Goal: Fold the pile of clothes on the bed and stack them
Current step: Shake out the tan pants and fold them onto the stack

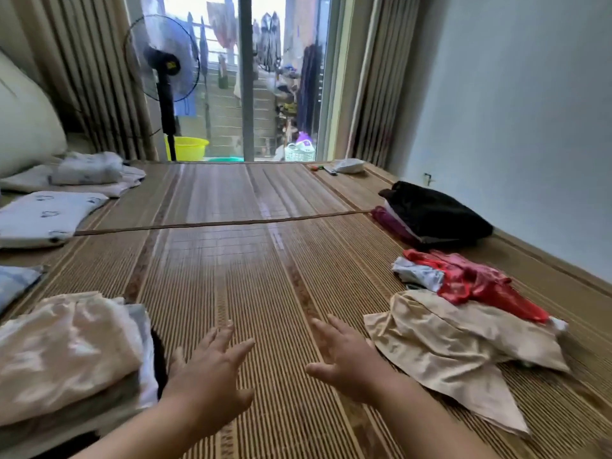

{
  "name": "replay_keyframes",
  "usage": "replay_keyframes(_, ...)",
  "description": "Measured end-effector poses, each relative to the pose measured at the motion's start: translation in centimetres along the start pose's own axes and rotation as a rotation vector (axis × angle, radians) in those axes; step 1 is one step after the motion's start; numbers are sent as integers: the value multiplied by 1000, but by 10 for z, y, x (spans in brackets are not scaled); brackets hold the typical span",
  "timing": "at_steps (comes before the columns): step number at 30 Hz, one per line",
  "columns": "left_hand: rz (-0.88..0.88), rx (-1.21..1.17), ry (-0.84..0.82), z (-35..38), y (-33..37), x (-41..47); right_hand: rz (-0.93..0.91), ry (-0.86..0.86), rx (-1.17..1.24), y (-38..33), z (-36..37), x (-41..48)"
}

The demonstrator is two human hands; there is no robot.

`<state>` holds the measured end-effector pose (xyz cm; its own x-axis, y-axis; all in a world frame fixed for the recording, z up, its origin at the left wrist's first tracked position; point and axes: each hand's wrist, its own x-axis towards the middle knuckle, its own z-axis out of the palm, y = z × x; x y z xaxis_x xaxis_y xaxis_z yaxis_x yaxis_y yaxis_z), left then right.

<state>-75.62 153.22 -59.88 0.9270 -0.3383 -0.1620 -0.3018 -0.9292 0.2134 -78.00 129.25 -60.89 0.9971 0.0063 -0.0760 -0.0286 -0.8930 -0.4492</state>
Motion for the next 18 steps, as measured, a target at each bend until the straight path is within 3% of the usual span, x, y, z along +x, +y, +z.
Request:
replay_keyframes(6, 206, 71, -150, 39, 137, 33, 261, 140, 92, 144, -36, -66)
replay_keyframes(10, 339, 107, -203, 73, 212, 57, 403, 56, 7, 211, -35, -95)
replay_keyframes(18, 481, 187, -177, 122, 280, 84, 101, 434, -267, 227, -14, -92)
